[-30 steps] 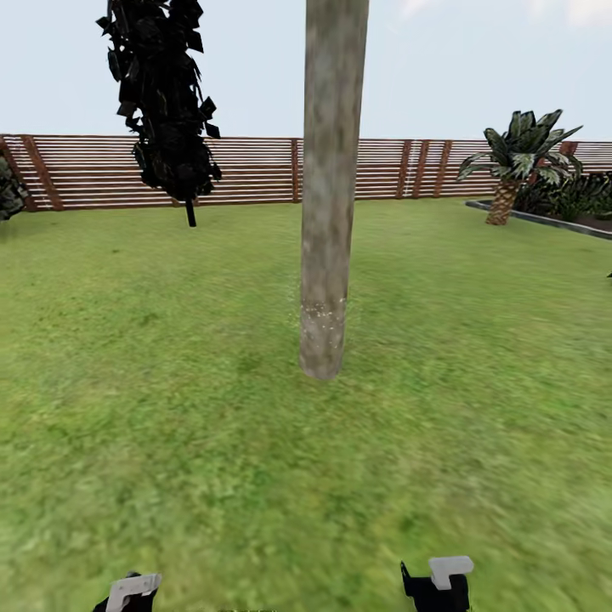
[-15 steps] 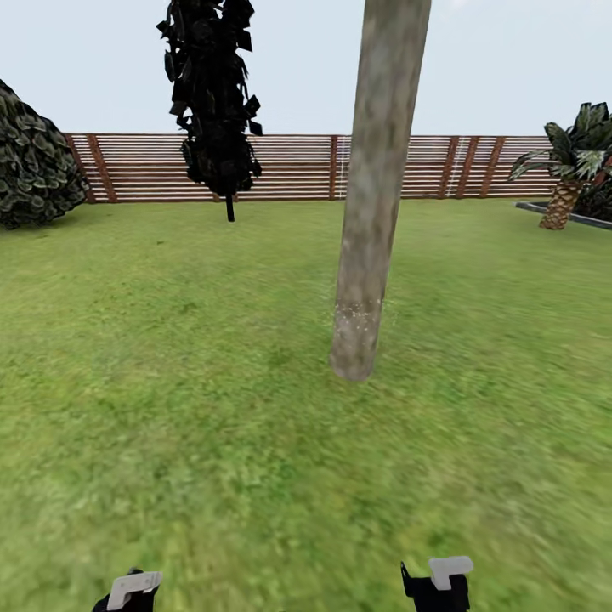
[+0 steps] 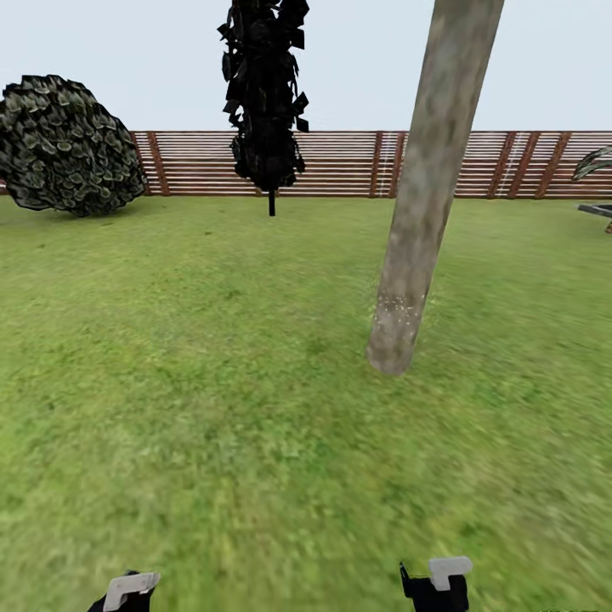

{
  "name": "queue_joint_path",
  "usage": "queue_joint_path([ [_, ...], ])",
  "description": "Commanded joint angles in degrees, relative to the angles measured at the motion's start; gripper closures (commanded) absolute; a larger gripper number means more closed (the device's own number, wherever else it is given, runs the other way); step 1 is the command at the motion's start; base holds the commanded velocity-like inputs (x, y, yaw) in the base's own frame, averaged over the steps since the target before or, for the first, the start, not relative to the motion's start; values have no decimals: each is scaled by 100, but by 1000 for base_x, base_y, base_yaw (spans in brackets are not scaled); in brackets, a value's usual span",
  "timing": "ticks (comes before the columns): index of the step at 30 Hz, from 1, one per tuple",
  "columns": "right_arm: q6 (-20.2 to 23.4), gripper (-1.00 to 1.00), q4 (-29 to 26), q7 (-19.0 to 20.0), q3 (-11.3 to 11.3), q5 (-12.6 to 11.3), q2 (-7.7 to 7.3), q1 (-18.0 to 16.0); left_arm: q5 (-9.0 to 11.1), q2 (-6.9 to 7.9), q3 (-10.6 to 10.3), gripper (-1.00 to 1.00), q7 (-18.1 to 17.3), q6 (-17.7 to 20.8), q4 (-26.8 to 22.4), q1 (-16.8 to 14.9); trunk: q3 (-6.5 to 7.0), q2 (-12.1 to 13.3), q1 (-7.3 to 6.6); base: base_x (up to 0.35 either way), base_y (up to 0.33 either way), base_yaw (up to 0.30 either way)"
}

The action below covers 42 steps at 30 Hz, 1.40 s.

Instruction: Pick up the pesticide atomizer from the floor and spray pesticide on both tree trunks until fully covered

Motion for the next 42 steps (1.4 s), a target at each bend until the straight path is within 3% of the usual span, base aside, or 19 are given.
queue_joint_path([
  [1, -10, -100, -2, -29, 51, -26, 0, 1, 30, -1, 45, 100, -54, -8, 9, -5, -8, -2, -5, -333, 8, 276],
  [18, -10, -100, -2, -24, 54, -26, 2, 2, 45, -21, 52, 100, -19, -15, 20, 1, -62, -2, -5, -320, 0, 276],
  [42, -10, -100, -2, -24, 54, -26, 2, 2, 49, -34, 49, 100, -19, 4, 24, 4, -67, -2, -5, -5, 0, 277],
])
